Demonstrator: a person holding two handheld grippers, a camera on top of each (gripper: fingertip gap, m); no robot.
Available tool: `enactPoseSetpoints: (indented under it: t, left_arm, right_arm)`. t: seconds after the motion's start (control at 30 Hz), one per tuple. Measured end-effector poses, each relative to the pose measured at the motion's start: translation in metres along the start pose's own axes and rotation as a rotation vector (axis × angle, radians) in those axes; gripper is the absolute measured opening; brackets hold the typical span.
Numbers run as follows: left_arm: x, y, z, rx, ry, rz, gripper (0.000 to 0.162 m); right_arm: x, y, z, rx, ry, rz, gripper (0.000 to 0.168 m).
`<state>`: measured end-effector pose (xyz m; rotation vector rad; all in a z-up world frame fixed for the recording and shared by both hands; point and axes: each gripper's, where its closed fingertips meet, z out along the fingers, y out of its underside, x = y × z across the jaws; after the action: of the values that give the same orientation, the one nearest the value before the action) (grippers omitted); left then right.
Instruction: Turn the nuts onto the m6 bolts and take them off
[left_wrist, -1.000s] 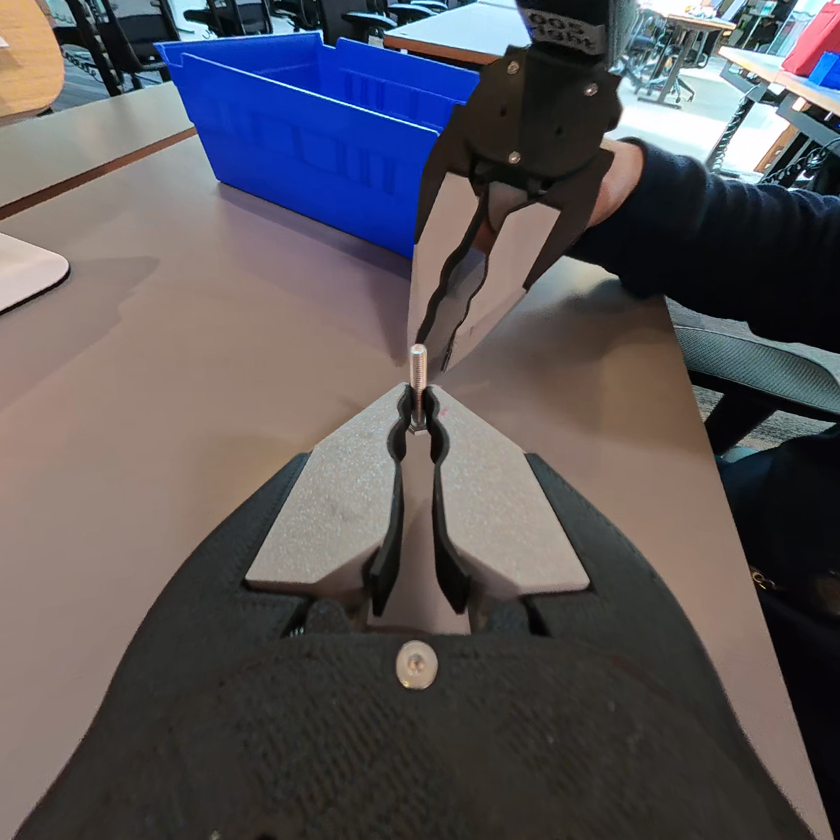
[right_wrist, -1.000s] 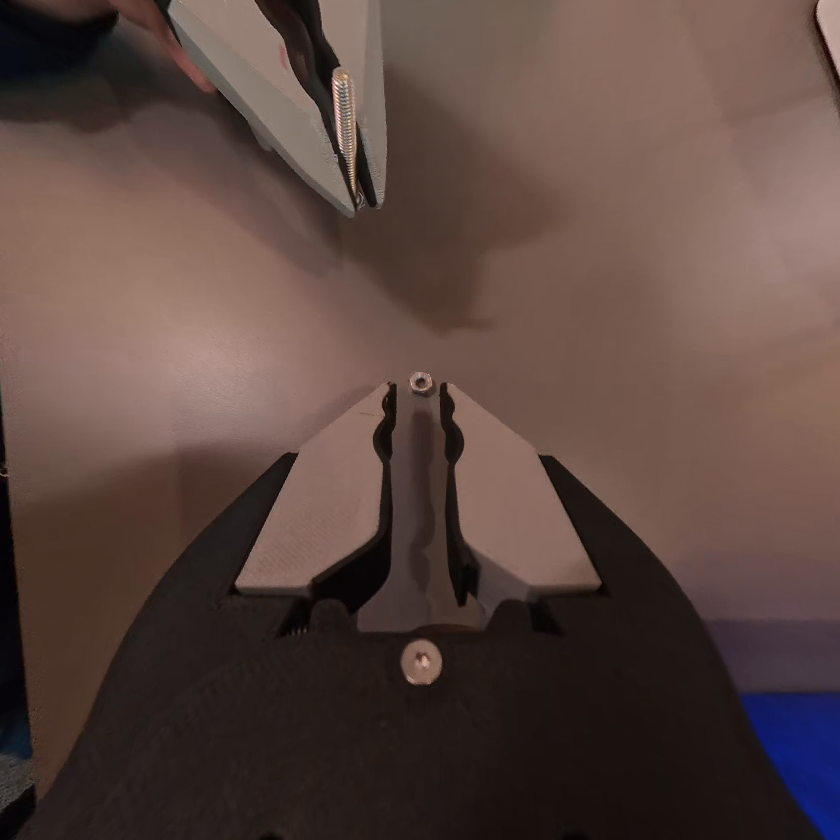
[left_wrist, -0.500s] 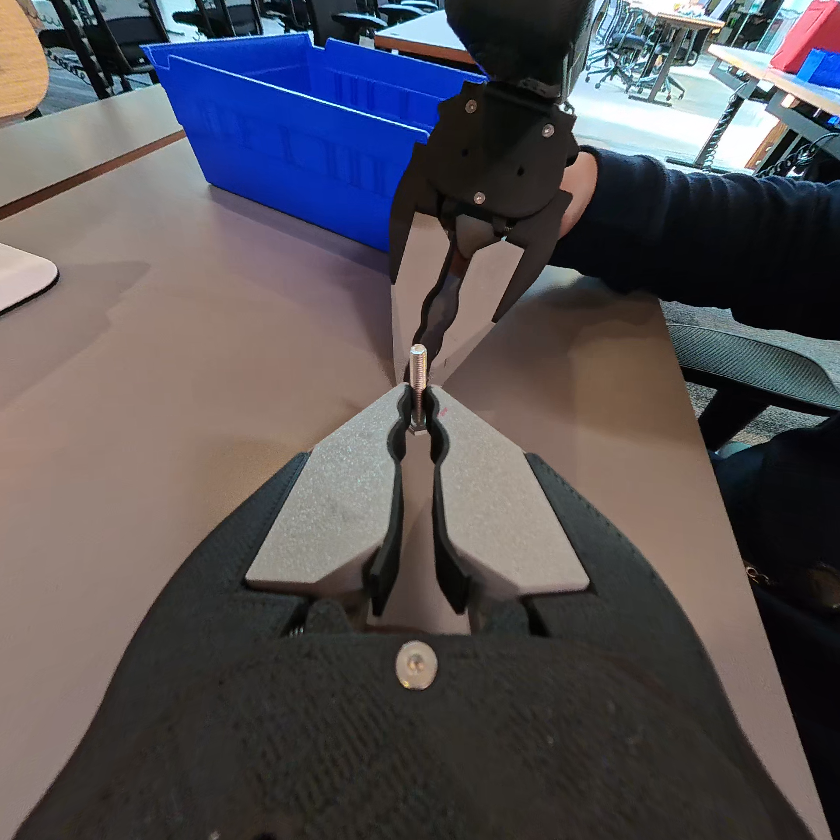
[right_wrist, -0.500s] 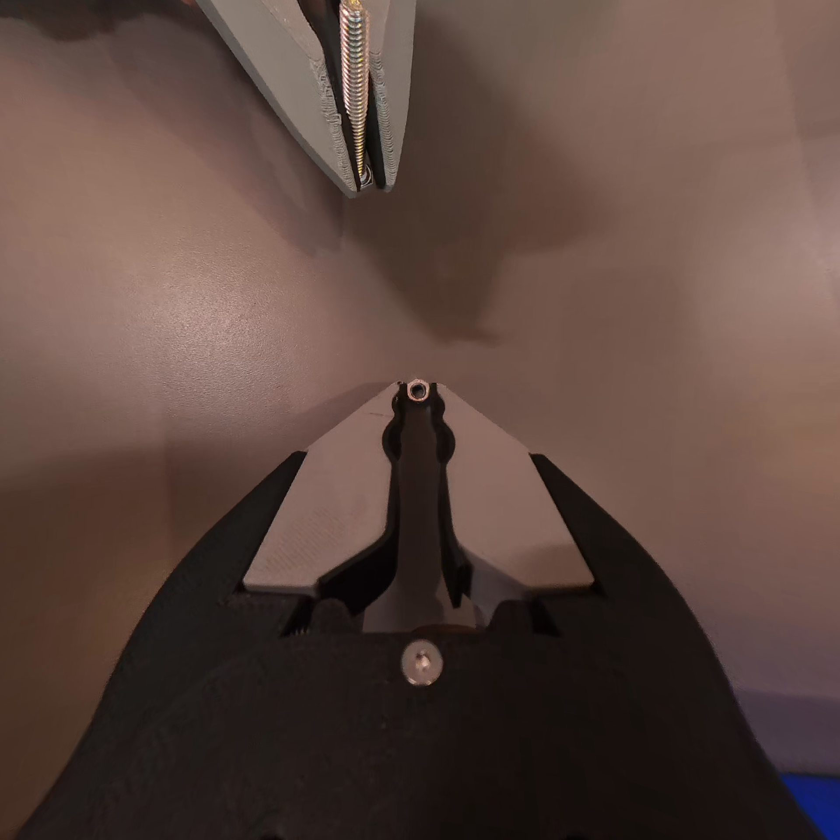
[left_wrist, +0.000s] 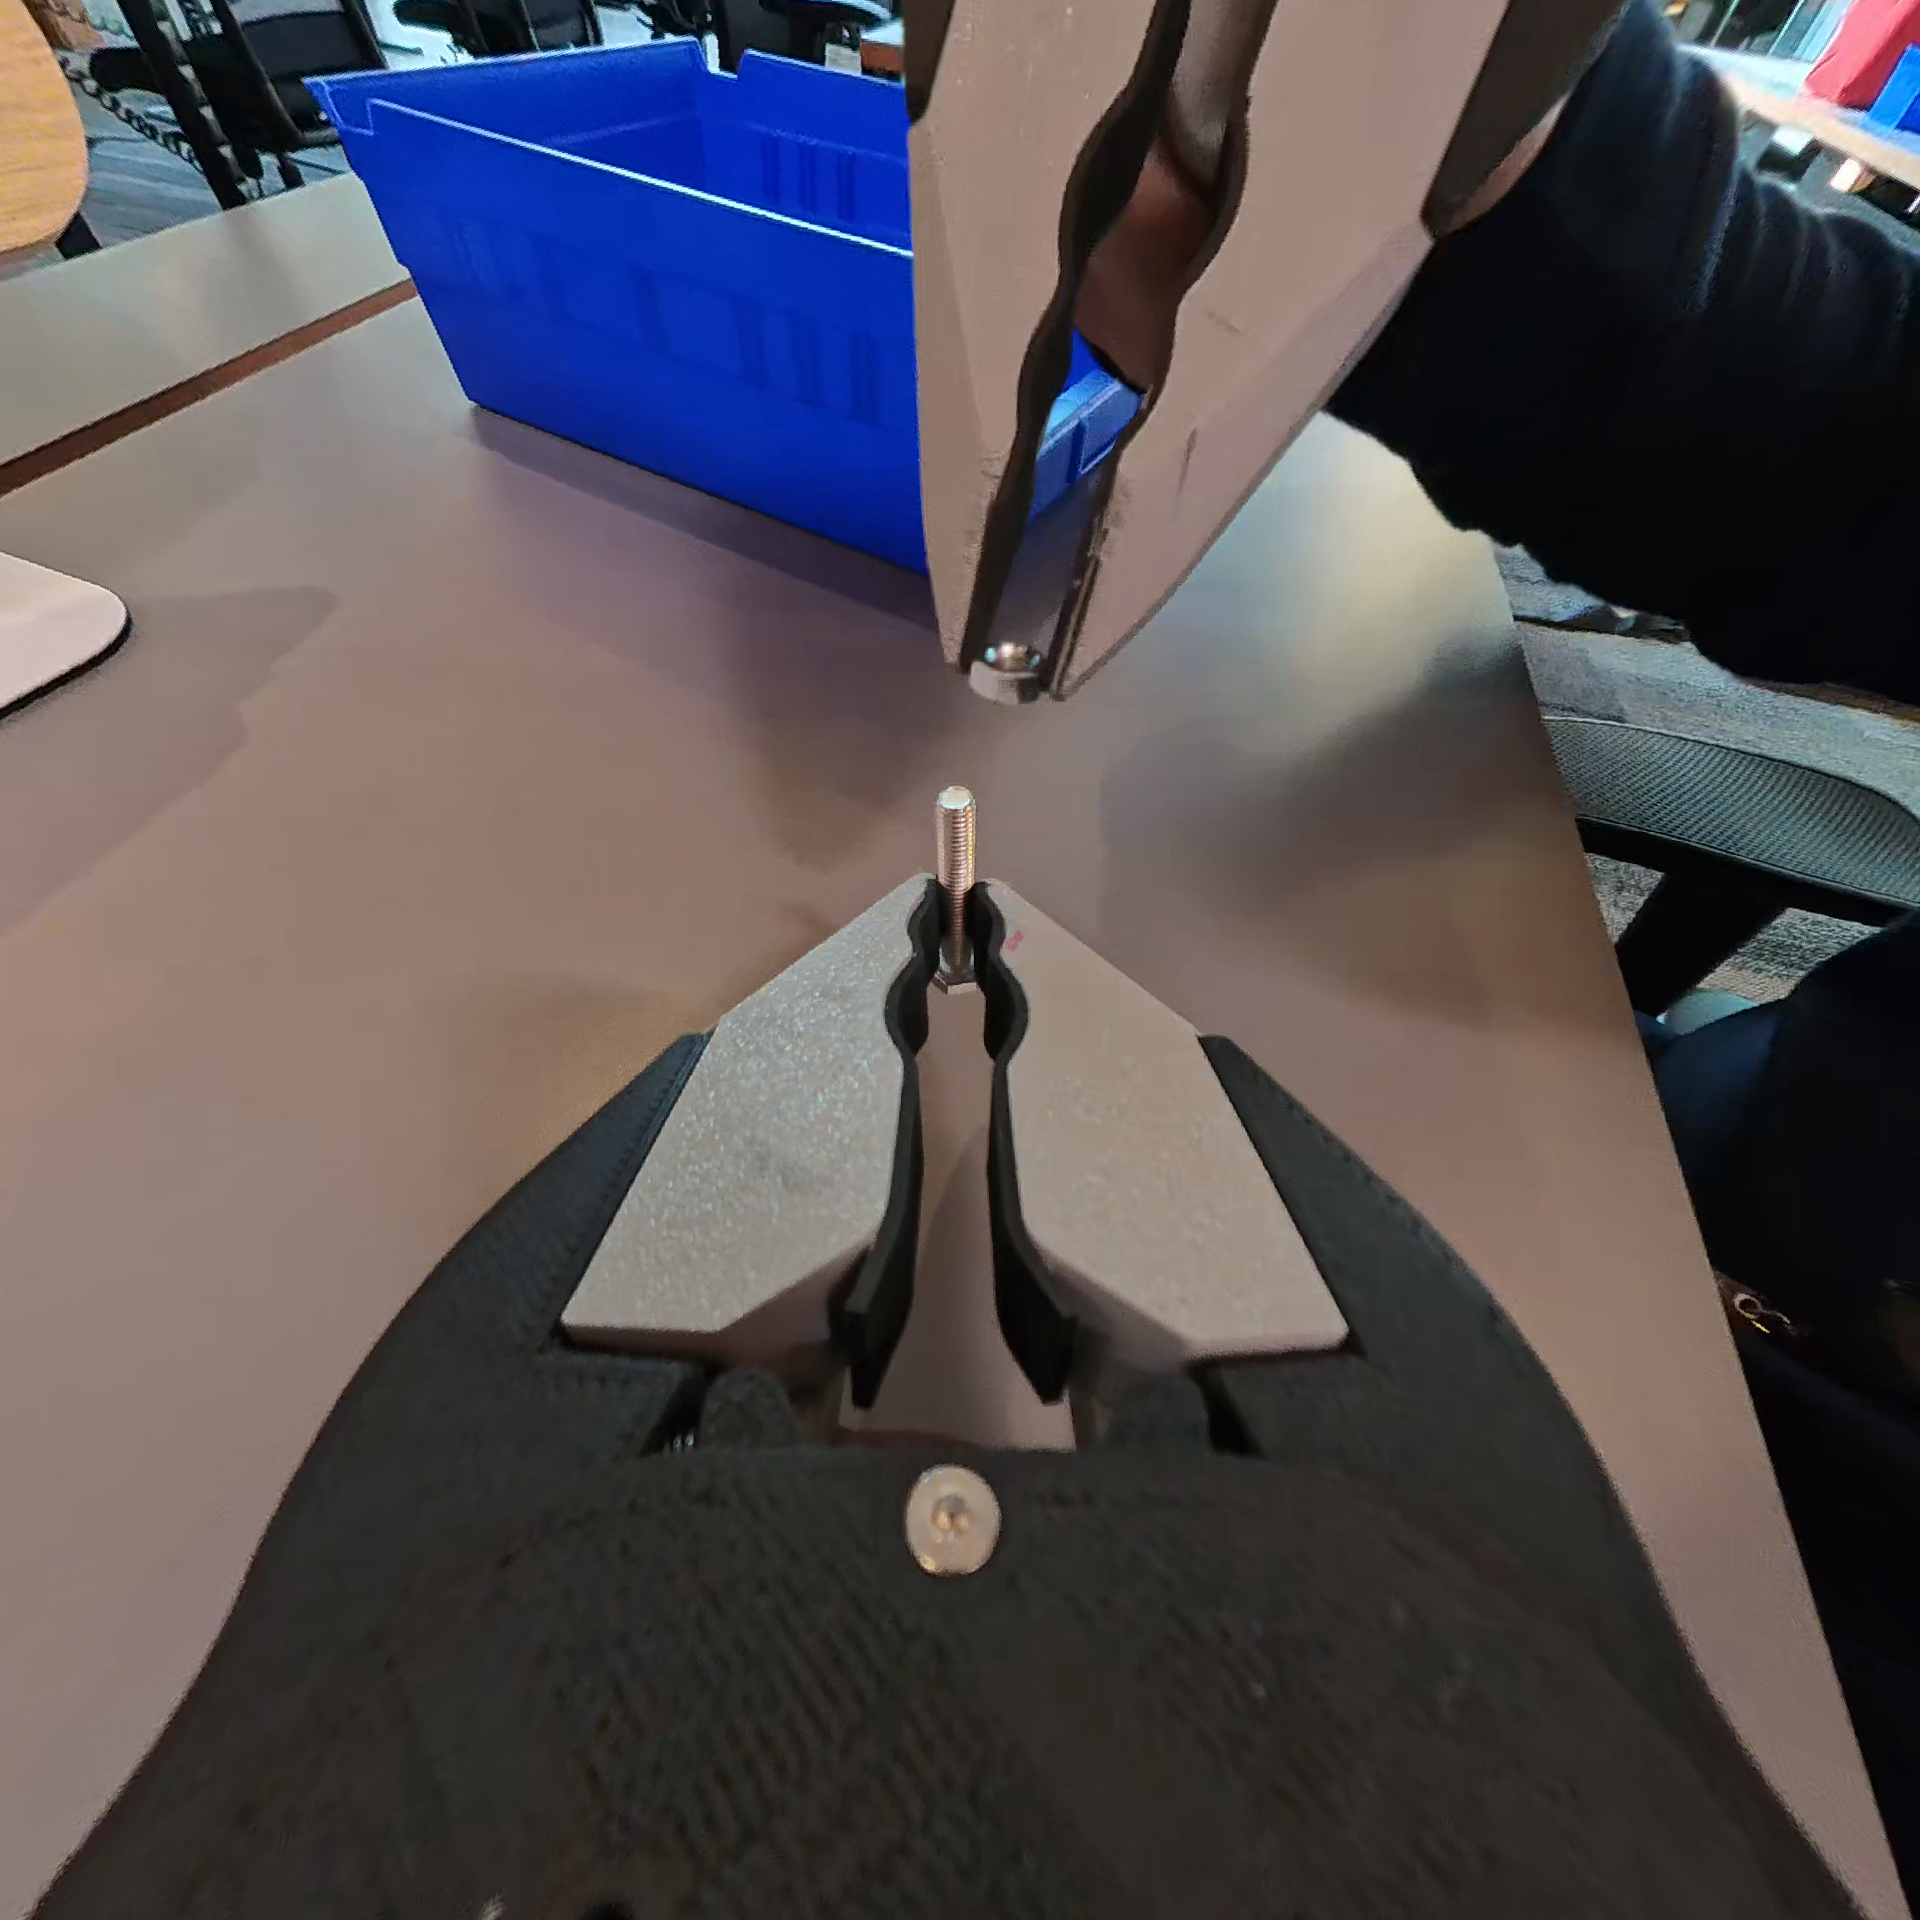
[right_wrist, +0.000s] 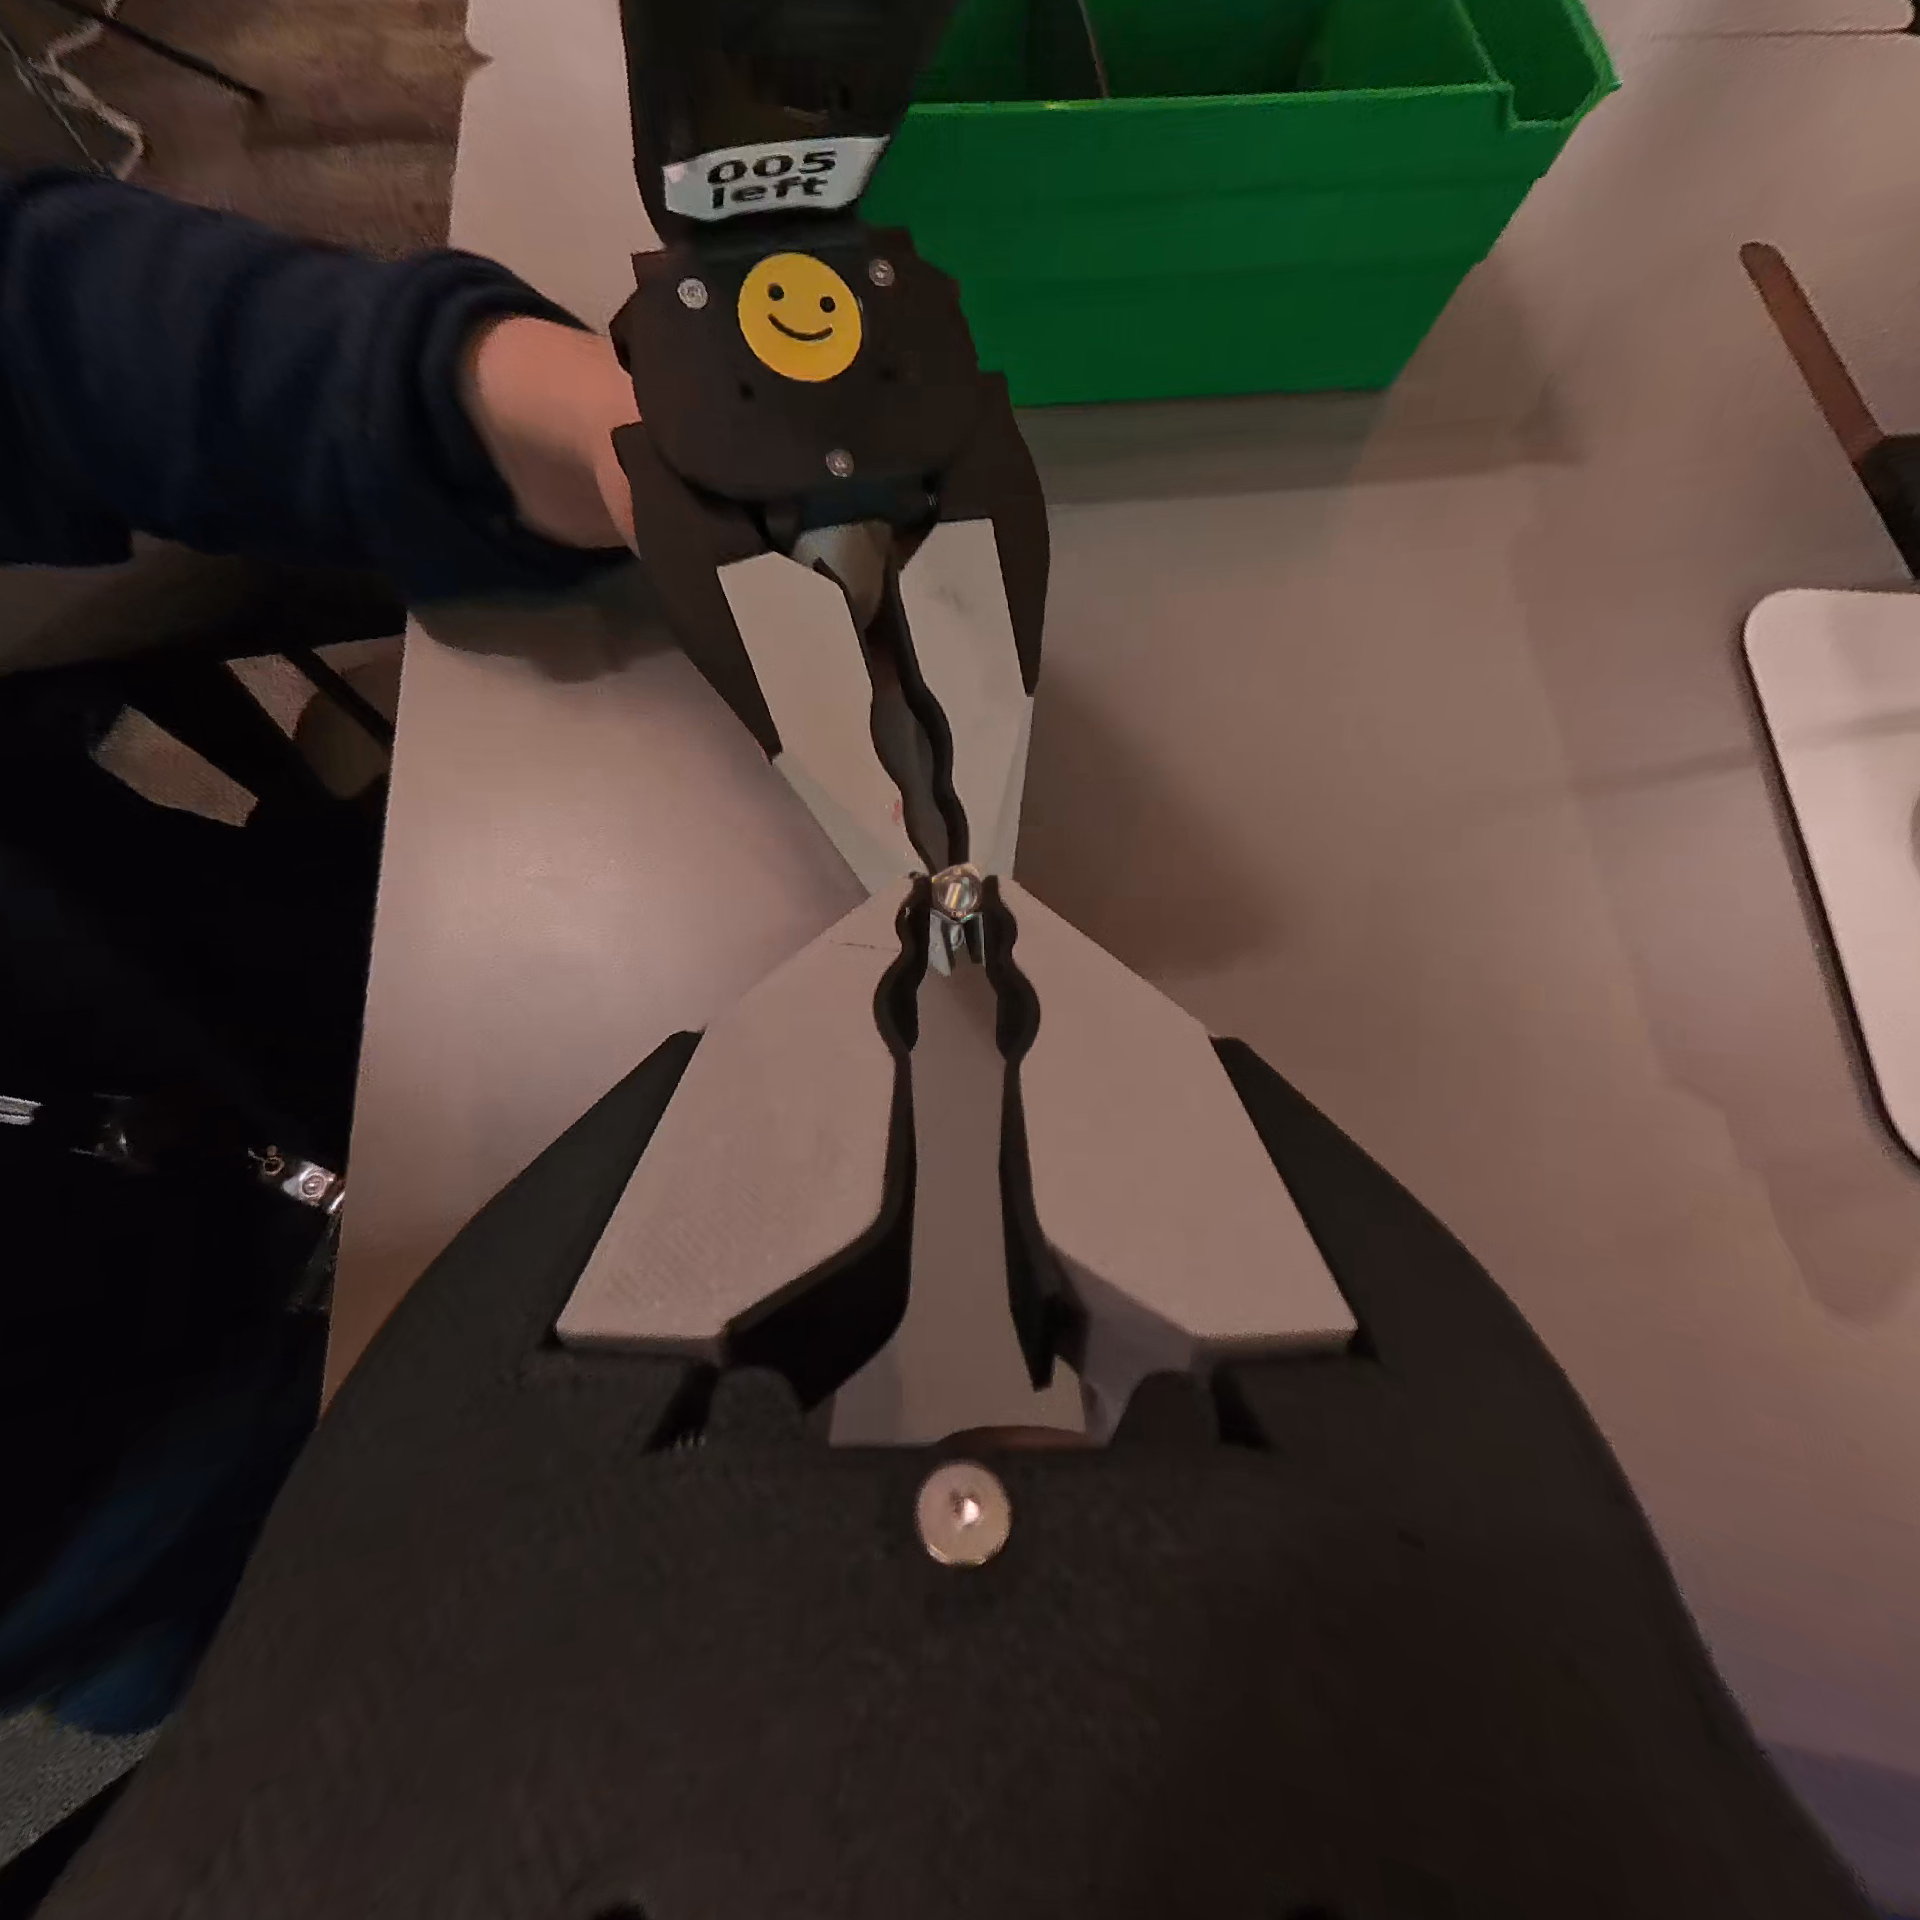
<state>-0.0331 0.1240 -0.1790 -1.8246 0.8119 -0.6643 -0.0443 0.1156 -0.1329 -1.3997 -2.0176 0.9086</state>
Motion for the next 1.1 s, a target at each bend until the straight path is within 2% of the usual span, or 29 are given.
enactPoseSetpoints:
  t: [0.13, 0.37, 1.1]
  left_arm:
    - [0.0, 0.0, 0.0, 0.003, 0.0, -0.001, 0.003]
    - [-0.001, 0.0, -0.001, 0.002, -0.008, -0.001, 0.003]
    - [-0.002, 0.0, 0.0, -0.004, -0.025, 0.012, 0.003]
  right_arm:
    - [0.001, 0.0, 0.012, -0.077, 0.01, -0.03, 0.007]
    - [0.003, 0.005, 0.016, -0.101, 0.018, -0.026, 0.007]
    - [0.003, 0.008, 0.017, -0.049, -0.017, 0.028, 0.008]
